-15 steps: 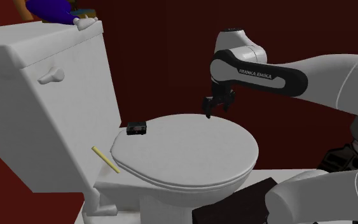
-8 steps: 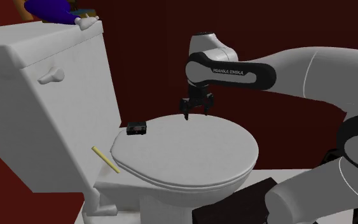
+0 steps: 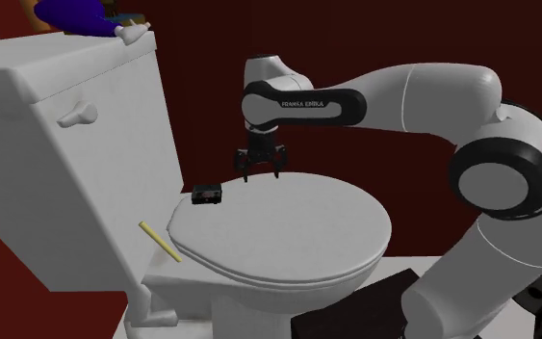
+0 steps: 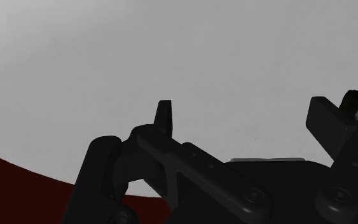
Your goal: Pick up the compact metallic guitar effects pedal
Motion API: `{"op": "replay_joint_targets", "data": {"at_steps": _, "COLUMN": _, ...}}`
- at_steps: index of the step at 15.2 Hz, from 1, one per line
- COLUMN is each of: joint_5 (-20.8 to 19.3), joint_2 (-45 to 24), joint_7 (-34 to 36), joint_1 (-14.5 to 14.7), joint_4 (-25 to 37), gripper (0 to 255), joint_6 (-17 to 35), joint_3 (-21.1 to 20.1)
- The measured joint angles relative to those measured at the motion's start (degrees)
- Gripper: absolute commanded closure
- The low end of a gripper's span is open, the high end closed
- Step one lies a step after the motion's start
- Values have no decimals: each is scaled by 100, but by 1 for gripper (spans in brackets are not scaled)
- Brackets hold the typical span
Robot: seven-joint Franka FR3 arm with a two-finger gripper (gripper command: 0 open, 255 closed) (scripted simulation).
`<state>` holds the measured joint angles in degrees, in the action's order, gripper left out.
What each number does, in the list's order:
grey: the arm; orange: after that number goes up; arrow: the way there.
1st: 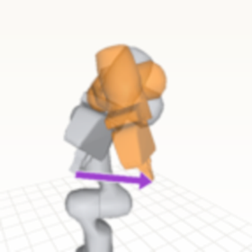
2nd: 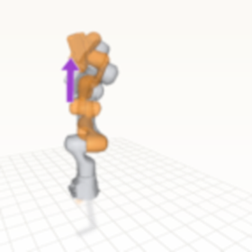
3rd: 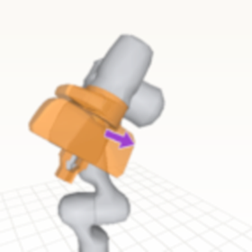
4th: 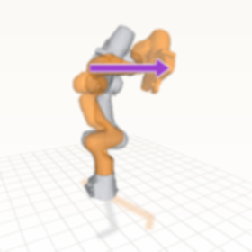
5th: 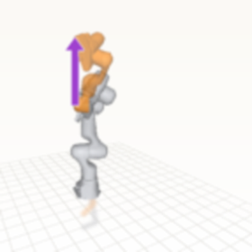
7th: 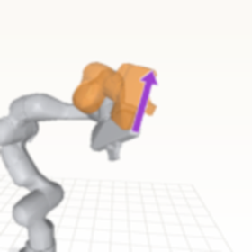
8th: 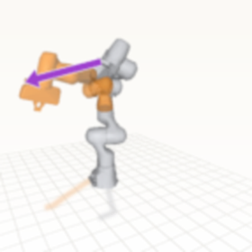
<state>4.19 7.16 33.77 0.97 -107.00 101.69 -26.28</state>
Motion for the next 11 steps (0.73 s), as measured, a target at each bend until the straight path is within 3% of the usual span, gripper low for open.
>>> {"op": "replay_joint_targets", "data": {"at_steps": 6, "joint_5": -509, "joint_2": -1492, "joint_7": 1224, "joint_1": 291, "joint_4": 1425, "gripper": 0, "joint_6": -149, "joint_3": -331}}
{"op": "replay_joint_targets", "data": {"at_steps": 9, "joint_5": -847, "joint_2": -2380, "joint_7": 1817, "joint_1": 622, "joint_4": 2425, "gripper": 0, "joint_6": -364, "joint_3": -380}}
{"op": "replay_joint_targets", "data": {"at_steps": 11, "joint_5": -953, "joint_2": -2688, "joint_7": 2009, "joint_1": 754, "joint_4": 2763, "gripper": 0, "joint_6": -435, "joint_3": -366}}
